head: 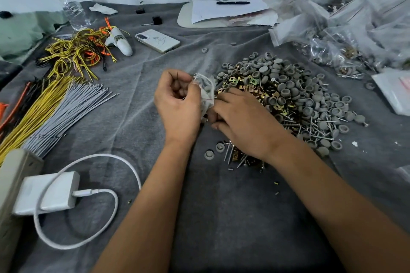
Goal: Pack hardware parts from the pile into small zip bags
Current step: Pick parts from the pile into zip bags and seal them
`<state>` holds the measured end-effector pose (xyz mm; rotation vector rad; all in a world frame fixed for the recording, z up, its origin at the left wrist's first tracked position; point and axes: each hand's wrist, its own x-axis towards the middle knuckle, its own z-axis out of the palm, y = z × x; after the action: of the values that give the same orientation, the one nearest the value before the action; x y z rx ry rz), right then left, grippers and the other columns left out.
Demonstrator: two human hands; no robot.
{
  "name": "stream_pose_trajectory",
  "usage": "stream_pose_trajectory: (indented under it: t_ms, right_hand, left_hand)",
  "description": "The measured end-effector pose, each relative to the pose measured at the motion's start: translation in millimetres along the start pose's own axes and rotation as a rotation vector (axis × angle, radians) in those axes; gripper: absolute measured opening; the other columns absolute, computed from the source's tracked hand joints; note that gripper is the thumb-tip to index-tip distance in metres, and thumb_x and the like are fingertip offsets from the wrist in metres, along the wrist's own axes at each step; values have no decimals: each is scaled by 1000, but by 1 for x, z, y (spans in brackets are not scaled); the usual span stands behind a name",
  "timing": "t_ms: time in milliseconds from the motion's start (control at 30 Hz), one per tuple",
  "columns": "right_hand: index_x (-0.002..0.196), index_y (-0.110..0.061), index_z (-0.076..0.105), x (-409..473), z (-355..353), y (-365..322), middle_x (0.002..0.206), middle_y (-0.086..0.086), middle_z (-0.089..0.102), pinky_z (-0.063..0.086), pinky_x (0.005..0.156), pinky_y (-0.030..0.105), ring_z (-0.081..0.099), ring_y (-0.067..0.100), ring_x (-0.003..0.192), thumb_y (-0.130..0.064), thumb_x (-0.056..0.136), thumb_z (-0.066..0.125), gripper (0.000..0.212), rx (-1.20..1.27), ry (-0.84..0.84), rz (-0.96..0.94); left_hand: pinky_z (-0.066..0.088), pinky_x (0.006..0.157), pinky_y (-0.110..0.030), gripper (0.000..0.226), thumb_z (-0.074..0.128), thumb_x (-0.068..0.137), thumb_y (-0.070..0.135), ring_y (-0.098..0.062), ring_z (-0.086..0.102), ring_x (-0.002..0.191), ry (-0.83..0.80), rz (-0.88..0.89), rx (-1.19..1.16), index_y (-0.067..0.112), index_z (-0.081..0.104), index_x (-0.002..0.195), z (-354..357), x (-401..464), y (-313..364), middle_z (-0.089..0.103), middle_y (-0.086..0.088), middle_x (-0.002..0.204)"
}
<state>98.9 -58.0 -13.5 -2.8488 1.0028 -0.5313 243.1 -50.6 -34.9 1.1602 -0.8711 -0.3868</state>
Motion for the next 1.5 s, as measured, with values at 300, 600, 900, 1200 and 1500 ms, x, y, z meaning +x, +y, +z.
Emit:
stream_pose_trajectory:
  t_ms: [300, 600, 900, 1200, 1500]
  right_hand:
    - [120, -21, 62, -3, -4, 12, 113, -5, 61, 44, 99, 39, 48, 16, 110, -43, 97, 63, 32, 16, -50, 45]
    - [118, -21, 61, 1, 4, -5, 116, -2, 63, 44, 100, 43, 50, 21, 118, -35, 98, 62, 25, -76, -42, 2]
    - [122, -19, 66, -1, 3, -5, 118, 6, 56, 49, 98, 42, 46, 24, 115, -20, 92, 71, 31, -94, 84, 70]
    - [115, -16, 60, 0, 9, -7, 120, 1, 57, 43, 100, 41, 40, 22, 117, -30, 99, 63, 21, -144, -29, 23]
    - [103, -8, 72, 1, -4, 16, 98, -1, 72, 52, 84, 18, 66, 8, 90, -2, 93, 69, 11, 456, 476, 188]
  left_hand:
    - [37, 56, -34, 21, 58, 81, -1, -25, 45, 63, 2, 1, -1, 20, 56, 81, 0, 1, 0, 51, -12, 70]
    - [35, 57, -41, 19, 57, 81, 1, -29, 42, 62, 16, -15, -25, 20, 55, 80, -1, 2, -1, 48, -13, 69]
    - [38, 58, -48, 17, 57, 79, 2, -31, 41, 63, 48, -26, -47, 19, 55, 79, -3, 3, 0, 47, -14, 70]
    - [42, 58, -56, 19, 58, 79, 2, -32, 43, 64, 45, -22, -27, 22, 56, 78, -3, 4, -2, 48, -14, 70]
    - [41, 60, -25, 27, 57, 80, 1, -8, 52, 59, -292, 66, 186, 22, 73, 83, 2, -1, -6, 61, 10, 64]
